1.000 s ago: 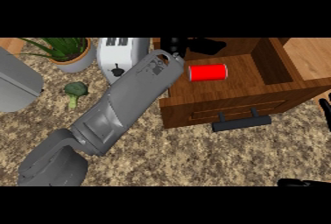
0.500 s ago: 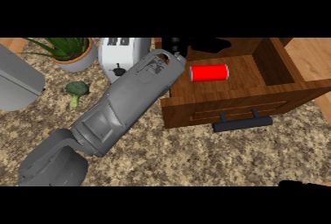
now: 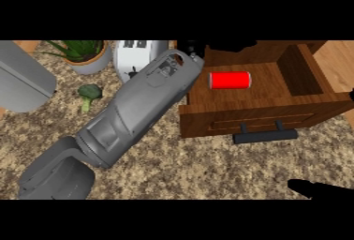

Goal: Pick up the can, place it into the drawer and close the drawer

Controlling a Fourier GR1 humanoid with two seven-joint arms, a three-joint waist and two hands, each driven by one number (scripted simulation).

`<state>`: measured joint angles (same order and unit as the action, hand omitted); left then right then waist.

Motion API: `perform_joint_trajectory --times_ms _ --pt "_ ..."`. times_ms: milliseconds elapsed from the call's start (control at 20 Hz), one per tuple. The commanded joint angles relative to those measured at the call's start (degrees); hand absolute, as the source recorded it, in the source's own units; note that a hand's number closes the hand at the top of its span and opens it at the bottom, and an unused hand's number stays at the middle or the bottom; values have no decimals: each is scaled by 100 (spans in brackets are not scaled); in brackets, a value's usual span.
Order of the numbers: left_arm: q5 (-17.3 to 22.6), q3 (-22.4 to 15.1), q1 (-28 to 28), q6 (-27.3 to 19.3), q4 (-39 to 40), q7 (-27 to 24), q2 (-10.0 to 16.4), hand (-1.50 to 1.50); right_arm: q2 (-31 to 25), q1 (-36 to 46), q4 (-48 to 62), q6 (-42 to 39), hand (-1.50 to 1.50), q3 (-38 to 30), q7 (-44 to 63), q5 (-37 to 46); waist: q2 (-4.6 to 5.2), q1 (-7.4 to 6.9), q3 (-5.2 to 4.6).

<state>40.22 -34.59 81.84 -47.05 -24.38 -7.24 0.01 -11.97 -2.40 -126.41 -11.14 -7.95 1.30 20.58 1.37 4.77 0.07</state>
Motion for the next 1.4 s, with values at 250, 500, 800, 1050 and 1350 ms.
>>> perform_joint_trajectory --times_ms 250,500,800,1050,1350 --pt "31 -32 216 -133 -15 127 -1 -150 -236 353 525 427 -150 1083 141 2425 -89 -332 -8" --pt "-23 65 245 -137 -86 226 -1 -150 -192 604 1646 788 -150 1627 -4 3453 -103 -467 -6" --pt "-182 21 28 85 -697 768 691 -150 91 946 3054 1840 -150 1380 -249 3945 -156 -628 -3" --pt "-467 -60 -359 81 -1289 1129 1052 -150 189 1496 4078 2213 -150 1132 -504 3895 -153 -601 -5" --pt "-730 -340 -906 -256 -2466 1687 1446 -150 199 2077 5257 2729 -150 828 -637 4095 -177 -722 -4"
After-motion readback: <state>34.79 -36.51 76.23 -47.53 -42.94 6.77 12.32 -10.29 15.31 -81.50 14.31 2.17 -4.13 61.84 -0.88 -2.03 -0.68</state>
